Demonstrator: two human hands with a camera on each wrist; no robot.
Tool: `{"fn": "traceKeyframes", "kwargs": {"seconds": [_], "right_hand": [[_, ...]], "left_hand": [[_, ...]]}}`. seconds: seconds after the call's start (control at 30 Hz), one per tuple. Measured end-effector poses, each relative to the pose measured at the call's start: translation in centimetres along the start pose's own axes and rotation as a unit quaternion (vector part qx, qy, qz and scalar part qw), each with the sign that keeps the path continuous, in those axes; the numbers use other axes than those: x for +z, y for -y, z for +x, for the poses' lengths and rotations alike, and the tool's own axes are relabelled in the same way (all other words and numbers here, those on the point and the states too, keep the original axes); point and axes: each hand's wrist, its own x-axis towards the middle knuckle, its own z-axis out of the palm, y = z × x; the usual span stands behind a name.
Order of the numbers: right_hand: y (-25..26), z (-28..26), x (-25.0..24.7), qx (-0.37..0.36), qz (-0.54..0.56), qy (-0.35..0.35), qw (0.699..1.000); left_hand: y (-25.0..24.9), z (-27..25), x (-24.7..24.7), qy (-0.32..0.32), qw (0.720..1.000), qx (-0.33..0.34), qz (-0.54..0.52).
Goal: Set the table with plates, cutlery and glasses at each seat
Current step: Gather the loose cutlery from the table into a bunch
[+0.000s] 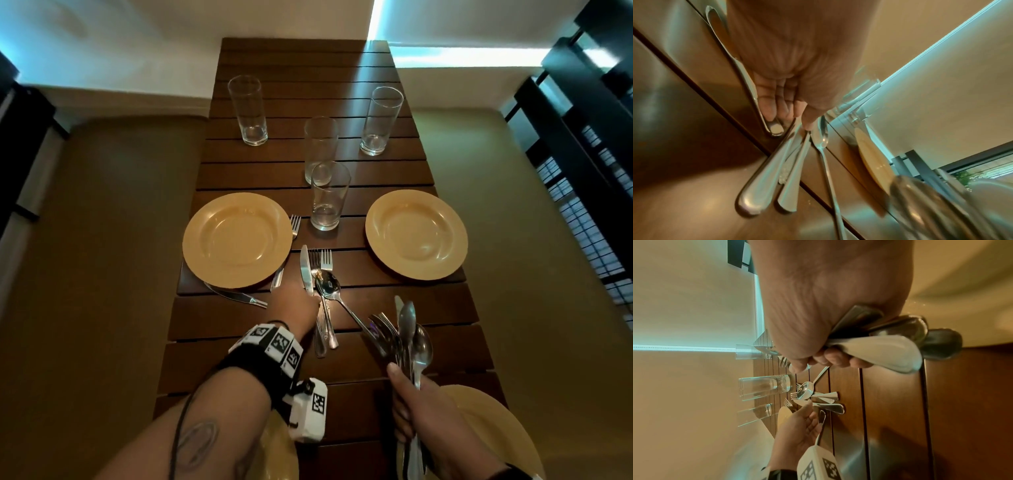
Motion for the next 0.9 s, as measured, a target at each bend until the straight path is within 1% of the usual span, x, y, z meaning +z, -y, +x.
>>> {"fn": "traceKeyframes", "kwargs": {"seconds": [0.1,0.23,0.33,0.47,0.53,0.67,0.73,0.83,0.9], "right_hand": [[-0.3,0.1,-1.0,0.000,-0.006,-0.001,1.000],[-0.9,0.2,-2.4,0.003,-0.020,-0.001,1.000],[-1.1,0.3,-3.1,0.002,-0.021,-0.008,1.000],[-1.4,0.3,-3.9,-0.005,-0.017,-0.011,1.000],[-1.4,0.2,-4.3,-0.002,-0.016,-0.012,1.000],[-1.3,0.1,-5.0,0.001,-0.014,-0.015,1.000],[-1.3,0.1,-5.3,0.004,-0.014,-0.015,1.000],[-1.1,-0.1,-5.9,0.007,-0.016,-0.020,1.000],[-0.9,-0.4,-6.3,0.003,-0.006,-0.019,1.000]], "left_hand": [[-0.3,1.2,0.3,0.008,0.999,-0.015,0.044],[-1.1,1.6,0.4,0.021,0.998,-0.027,0.055],[-1.7,1.2,0.1,0.030,0.998,-0.040,0.026],[-2.2,0.2,0.3,0.010,0.999,-0.045,-0.028],[-2.6,-0.1,1.1,0.012,0.997,-0.042,-0.064],[-3.9,-1.3,3.1,0.057,0.991,-0.052,-0.114],[-4.6,-1.7,4.0,0.083,0.984,-0.081,-0.136],[-5.2,-1.8,5.2,0.086,0.982,-0.115,-0.121],[-5.3,-1.5,5.9,0.060,0.989,-0.108,-0.078]]}}
